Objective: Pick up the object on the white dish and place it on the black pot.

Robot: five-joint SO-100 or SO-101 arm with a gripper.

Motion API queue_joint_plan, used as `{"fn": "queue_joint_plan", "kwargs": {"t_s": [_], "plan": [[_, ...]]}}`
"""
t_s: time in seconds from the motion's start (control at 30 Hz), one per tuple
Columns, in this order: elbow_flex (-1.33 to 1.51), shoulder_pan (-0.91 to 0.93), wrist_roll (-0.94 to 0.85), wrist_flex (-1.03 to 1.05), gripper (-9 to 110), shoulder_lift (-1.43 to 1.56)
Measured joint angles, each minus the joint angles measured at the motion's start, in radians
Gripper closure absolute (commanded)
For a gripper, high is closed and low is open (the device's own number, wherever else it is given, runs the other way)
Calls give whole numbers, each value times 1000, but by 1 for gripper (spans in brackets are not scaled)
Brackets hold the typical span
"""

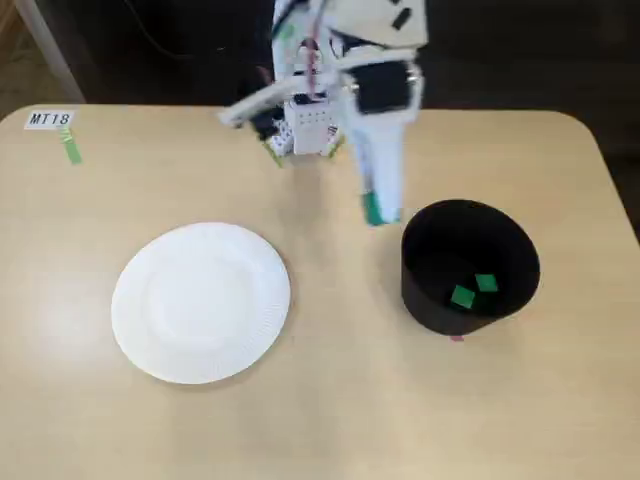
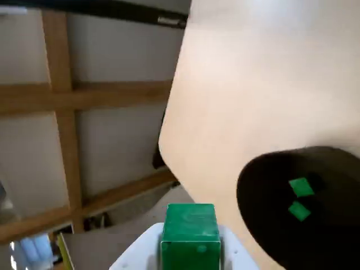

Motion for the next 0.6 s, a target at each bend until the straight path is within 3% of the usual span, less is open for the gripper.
{"fn": "queue_joint_plan", "kwargs": {"t_s": [0.27, 0.6], "plan": [[60, -173, -63, -61, 101, -107], [60, -215, -140, -84, 101, -350]]}}
